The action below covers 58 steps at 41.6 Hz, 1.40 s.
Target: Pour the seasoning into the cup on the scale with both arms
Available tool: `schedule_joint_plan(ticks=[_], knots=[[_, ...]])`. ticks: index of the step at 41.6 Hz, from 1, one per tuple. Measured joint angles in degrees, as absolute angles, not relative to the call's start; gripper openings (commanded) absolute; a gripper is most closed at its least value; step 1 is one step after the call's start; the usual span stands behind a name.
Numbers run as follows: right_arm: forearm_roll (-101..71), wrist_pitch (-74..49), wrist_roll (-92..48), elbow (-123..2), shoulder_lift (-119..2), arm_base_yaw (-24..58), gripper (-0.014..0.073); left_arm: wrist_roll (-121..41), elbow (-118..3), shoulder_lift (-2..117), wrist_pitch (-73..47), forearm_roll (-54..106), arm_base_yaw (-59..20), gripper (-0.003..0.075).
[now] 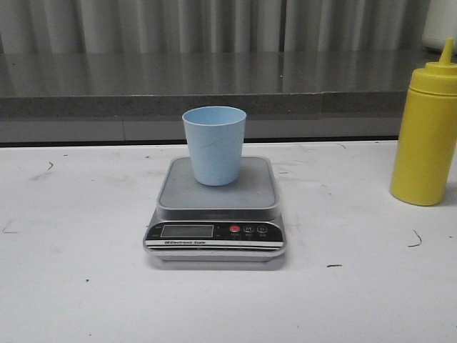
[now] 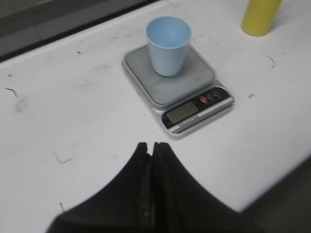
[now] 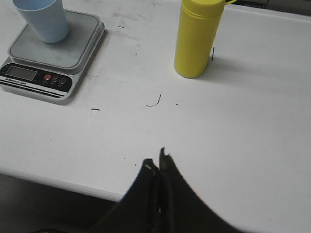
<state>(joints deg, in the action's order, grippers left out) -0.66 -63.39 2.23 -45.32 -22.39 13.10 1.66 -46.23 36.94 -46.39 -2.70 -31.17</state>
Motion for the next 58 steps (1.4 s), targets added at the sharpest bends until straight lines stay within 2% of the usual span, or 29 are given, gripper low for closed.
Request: schedule_joint_plan(ticks=[5,14,22,28,35,58], knots=[[-0.7,-63.4,2.2,-45.3,-22.4,13.1,-0.0067,1.7,-39.6,29.8,-38.2,-3.8,-23.7,-0.0020],[-0.6,-63.5,2.2,-45.3,-22.4,13.1,-0.0067,1.7,-19.5,14.7,-19.7,-3.2,-10.4,-0.0020],[-0.6,-63.5,2.2,-45.3,-22.4,13.1,-0.0067,1.7,-4.9,3.3,-10.5,0.0,-3.1,-0.0020],[-0.6,-63.5,2.2,-45.3,-22.4,13.1,-0.0067,1.7,0.2,-0.4,-7.8,2.5,-0.8,-0.0020],[-0.6,-63.5,2.2,-45.3,-22.4,13.1,-0.0067,1.7,0.3,-0.3,-3.8,4.1,0.1,-0.0020],[-0.6,-63.5,2.2,-45.3,-22.4,13.1,-0.0067,1.7,0.3,-0.3,-2.3,3.9,-4.0,-0.0020]])
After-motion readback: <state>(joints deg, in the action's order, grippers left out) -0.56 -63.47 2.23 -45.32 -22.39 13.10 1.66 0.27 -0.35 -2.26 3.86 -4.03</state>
